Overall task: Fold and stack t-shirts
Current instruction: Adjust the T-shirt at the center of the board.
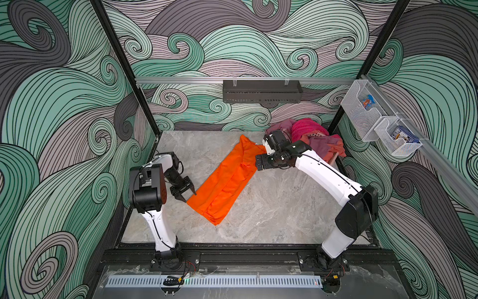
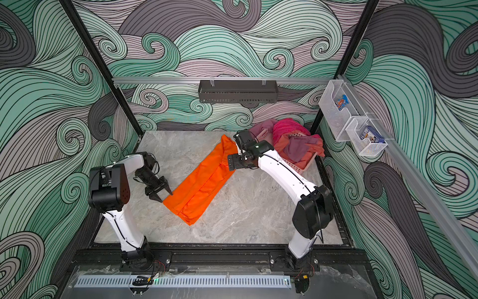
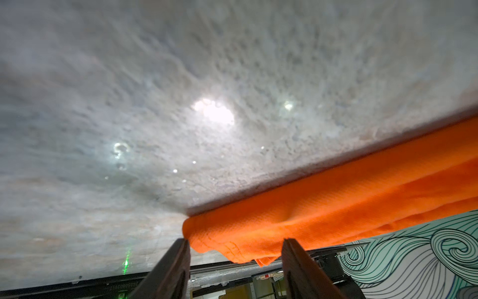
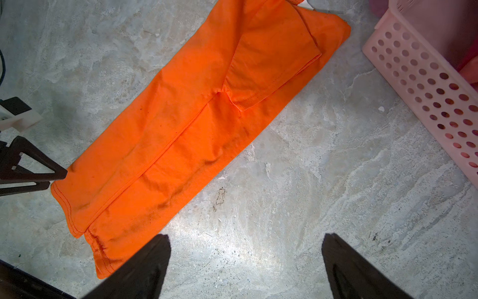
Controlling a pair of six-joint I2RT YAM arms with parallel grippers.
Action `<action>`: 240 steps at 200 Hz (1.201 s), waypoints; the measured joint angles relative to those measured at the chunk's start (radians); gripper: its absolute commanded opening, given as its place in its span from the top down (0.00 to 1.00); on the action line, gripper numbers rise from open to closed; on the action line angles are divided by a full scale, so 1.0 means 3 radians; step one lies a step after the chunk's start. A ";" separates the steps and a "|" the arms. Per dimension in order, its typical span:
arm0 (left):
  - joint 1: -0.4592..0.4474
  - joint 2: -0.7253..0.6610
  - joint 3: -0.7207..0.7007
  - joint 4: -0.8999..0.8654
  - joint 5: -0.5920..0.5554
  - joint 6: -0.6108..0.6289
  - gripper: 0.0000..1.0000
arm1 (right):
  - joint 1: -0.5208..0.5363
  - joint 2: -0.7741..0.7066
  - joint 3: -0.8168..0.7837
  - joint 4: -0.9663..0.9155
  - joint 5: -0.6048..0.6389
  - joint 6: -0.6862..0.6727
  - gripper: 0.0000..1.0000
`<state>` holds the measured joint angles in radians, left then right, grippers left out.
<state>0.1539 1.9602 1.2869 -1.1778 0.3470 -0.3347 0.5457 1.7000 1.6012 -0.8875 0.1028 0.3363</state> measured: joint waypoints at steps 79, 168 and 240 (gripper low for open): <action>-0.0001 0.0196 -0.0025 -0.0003 -0.0069 0.0039 1.00 | 0.0000 -0.0001 0.0014 -0.0094 0.0005 -0.0055 0.04; -0.0308 -0.0178 -0.0446 -0.0151 0.0332 -0.0046 1.00 | -0.0008 -0.0001 0.0014 -0.0195 0.0074 -0.0116 0.04; -0.1034 -0.0192 -0.0657 -0.0373 0.0810 -0.0109 1.00 | -0.0025 -0.0008 0.0069 -0.0383 -0.0057 -0.0107 0.05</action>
<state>-0.1562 1.9026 1.0897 -1.2896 0.5900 -0.3676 0.5381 1.6978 1.6218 -1.0023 0.0856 0.3042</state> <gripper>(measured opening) 0.047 0.955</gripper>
